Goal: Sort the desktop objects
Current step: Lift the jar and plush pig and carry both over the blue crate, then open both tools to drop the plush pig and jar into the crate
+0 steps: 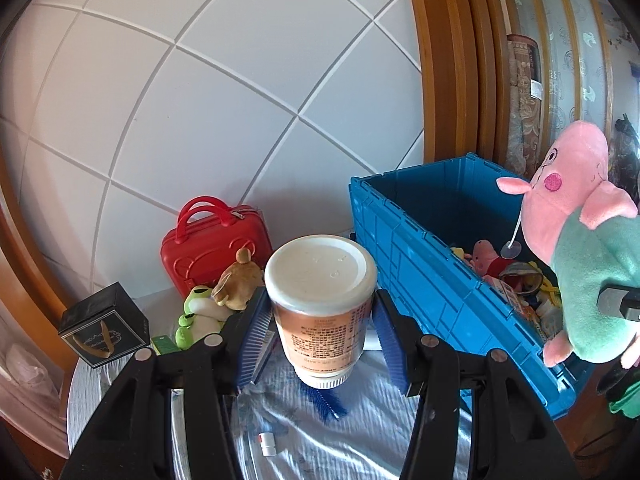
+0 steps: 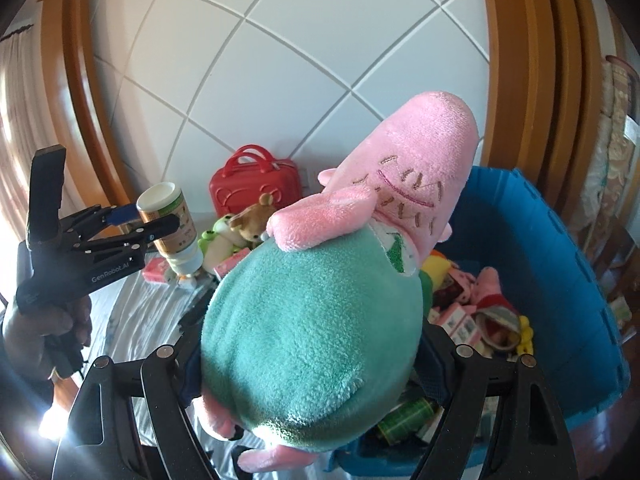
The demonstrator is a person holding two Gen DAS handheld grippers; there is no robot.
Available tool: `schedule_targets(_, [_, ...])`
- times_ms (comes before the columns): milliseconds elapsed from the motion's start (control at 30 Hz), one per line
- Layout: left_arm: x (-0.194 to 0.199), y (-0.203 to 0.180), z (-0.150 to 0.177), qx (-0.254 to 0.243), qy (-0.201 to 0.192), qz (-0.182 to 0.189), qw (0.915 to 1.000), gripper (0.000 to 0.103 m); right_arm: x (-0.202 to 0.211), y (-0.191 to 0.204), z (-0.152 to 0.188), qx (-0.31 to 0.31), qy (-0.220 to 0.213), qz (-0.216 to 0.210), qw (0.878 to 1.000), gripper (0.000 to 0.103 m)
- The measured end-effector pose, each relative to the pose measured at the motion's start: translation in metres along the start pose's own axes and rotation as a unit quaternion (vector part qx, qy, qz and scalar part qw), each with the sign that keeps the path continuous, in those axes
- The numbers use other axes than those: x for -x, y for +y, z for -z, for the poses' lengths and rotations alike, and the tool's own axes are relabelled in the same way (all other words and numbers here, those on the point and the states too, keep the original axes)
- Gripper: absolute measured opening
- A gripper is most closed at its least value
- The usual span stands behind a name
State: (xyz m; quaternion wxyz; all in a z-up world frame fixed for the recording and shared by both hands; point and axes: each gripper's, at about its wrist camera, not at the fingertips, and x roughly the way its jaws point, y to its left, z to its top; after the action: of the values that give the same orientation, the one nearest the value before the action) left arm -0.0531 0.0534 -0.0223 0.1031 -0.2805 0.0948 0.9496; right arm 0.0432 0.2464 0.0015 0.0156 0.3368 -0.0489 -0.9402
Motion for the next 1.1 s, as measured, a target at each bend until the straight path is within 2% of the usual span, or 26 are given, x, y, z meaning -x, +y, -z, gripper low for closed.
schedule_targets(533, [-0.021, -0.085, -0.048, -0.049, -0.023, 0.056, 0.9970, 0.051, 0.034, -0.082, 0.013, -0.059, -0.024, 0.051, 0.997, 0.083])
schedule_targets(1100, [-0.045, -0.185, -0.102, -0.098, -0.042, 0.131, 0.9856, 0.051, 0.046, -0.163, 0.019, -0.114, -0.029, 0.120, 0.986, 0.083])
